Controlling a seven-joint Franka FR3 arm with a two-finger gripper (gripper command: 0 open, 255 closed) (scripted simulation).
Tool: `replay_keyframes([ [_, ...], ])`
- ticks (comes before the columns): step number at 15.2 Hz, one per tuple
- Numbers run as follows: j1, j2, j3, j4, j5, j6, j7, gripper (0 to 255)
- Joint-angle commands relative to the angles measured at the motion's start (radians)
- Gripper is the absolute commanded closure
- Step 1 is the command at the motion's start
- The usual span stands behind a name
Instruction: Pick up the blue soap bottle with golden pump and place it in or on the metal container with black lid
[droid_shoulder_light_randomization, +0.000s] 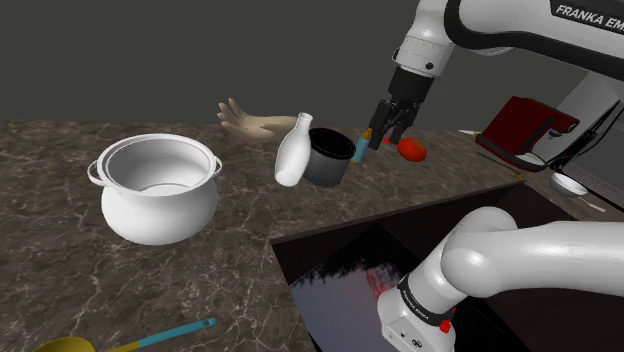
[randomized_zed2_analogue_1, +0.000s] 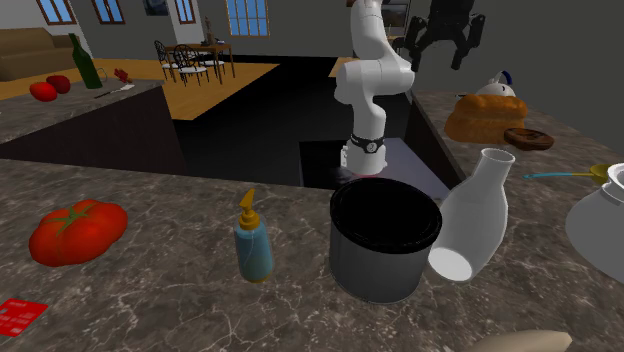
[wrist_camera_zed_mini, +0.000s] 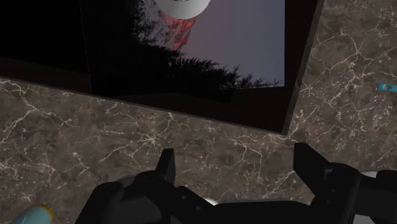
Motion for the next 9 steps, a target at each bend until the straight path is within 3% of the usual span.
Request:
replay_keyframes([
  [1,0.000,0.000,0.000,0.000,0.000,0.000,0.000,0],
  [9,-0.060,0.129,-0.145,-0.003,-0.120,0.153,-0.178,0],
])
